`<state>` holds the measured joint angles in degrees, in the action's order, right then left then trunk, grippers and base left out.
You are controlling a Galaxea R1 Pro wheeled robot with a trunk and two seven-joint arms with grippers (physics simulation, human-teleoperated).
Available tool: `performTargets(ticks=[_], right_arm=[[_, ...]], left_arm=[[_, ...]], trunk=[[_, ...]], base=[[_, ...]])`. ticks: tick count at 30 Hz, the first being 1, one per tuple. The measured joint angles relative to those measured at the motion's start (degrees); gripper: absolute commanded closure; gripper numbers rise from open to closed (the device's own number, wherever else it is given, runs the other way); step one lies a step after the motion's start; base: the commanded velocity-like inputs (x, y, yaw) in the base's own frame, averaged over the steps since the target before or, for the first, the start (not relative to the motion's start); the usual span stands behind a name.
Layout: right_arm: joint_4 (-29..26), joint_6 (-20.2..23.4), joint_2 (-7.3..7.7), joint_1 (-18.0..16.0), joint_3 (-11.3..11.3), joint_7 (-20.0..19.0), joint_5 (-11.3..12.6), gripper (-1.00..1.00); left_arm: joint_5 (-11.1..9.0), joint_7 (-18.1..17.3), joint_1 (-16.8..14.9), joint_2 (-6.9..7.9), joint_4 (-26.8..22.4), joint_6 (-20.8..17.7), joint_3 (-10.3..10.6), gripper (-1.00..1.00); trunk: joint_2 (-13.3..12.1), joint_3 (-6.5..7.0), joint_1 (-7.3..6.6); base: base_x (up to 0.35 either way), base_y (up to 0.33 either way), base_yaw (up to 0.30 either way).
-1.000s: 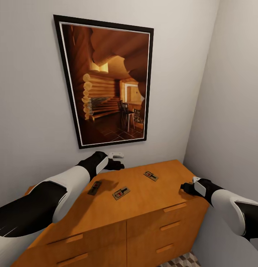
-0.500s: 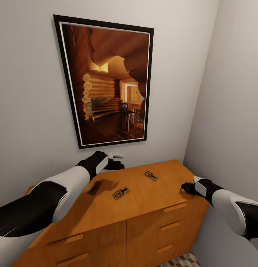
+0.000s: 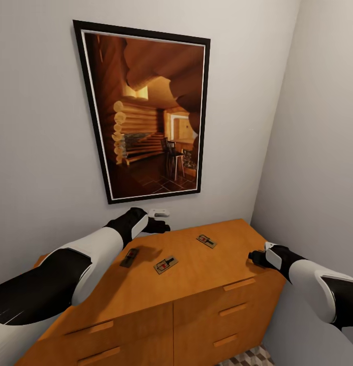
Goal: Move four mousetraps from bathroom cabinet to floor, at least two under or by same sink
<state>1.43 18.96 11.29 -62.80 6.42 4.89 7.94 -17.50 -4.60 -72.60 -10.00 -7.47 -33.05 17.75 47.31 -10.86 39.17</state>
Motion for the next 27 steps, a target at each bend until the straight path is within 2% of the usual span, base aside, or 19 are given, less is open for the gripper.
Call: performTargets(ticks=[20, 21, 24, 27], right_arm=[[-0.3, 0.0, -0.08, 0.5, -0.8, 0.1, -0.1, -1.0], [-0.3, 0.0, -0.11, 0.5, -0.9, 0.1, -0.1, 1.0], [-0.1, 0.1, -0.16, 0.5, -1.6, 0.2, -0.6, 1.0], [-0.3, 0.2, -0.15, 0.5, -1.1, 0.1, -0.4, 1.0]], left_arm=[[0.0, 0.0, 0.0, 0.0, 0.0, 0.0, 0.0, -1.0], [0.0, 0.0, 0.0, 0.0, 0.0, 0.0, 0.0, -1.0], [-0.1, 0.0, 0.0, 0.0, 0.0, 0.0, 0.0, -1.0], [0.0, 0.0, 0.0, 0.0, 0.0, 0.0, 0.0, -1.0]], trunk=[[0.0, 0.01, 0.0], [0.0, 0.01, 0.0], [0.0, 0.02, 0.0], [0.0, 0.01, -0.01]], base=[[0.0, 0.0, 0.0], [0.0, 0.0, 0.0], [0.0, 0.0, 0.0], [0.0, 0.0, 0.0]])
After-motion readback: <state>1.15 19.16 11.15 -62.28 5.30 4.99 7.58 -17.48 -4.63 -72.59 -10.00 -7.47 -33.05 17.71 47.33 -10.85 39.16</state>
